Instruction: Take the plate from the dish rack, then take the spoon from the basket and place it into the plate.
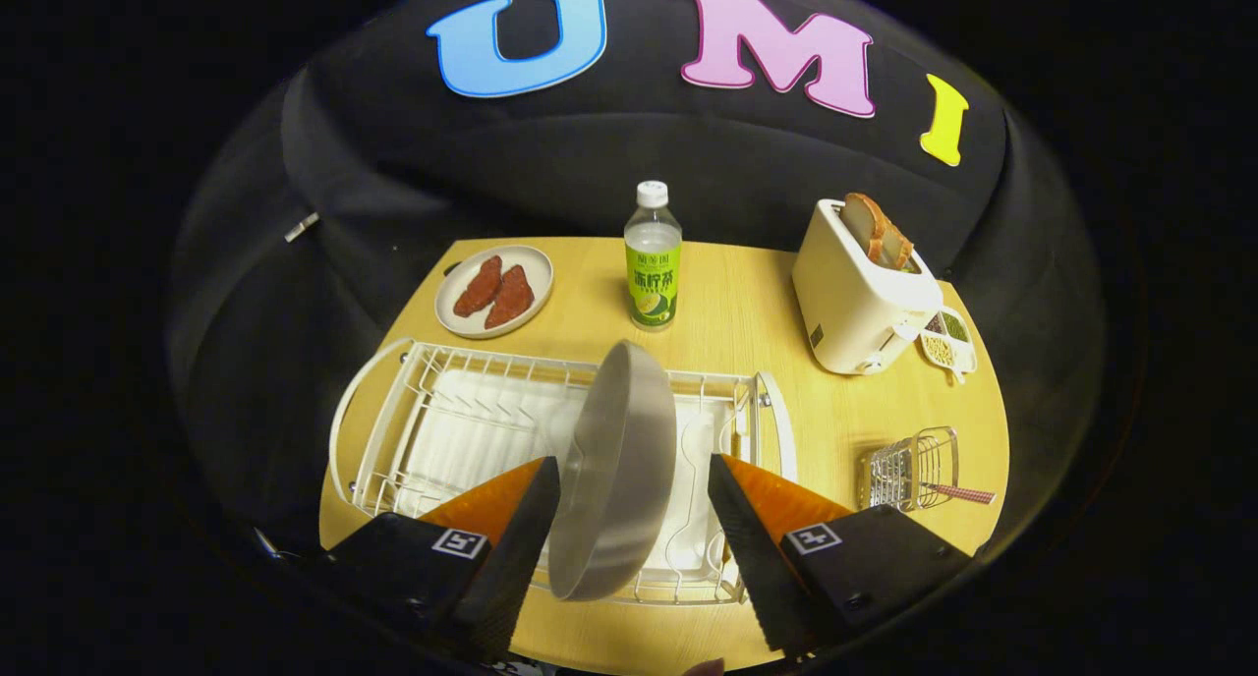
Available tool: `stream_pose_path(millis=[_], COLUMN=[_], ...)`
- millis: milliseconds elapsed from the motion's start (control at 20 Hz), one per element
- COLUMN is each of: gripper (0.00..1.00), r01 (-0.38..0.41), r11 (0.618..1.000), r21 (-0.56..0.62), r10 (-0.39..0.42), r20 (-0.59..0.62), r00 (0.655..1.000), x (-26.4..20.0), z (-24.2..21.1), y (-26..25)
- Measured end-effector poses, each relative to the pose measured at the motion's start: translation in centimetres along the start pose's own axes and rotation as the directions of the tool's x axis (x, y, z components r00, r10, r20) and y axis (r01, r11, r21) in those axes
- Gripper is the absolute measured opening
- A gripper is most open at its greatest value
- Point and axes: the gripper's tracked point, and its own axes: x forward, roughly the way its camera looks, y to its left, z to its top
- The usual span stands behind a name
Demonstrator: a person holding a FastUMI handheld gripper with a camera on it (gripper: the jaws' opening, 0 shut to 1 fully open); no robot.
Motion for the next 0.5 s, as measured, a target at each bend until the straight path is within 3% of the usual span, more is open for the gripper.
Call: stream_pose_path(millis=[200,400,500], gripper=[0.61,0.30,0.27], r01=[0.089,0.262,0.289], r11=[0.996,0.964,0.954], r21=[0.016,-0.045,-0.079], r10=[-0.089,-0.254,-0.272], r20=[0.007,0.135,0.177], r00=[0.996,0.958,0.946], x=[1.0,-0.8,-1.1], z=[0.0,3.4,4.7], y=[-0.1,-1.9,-1.7])
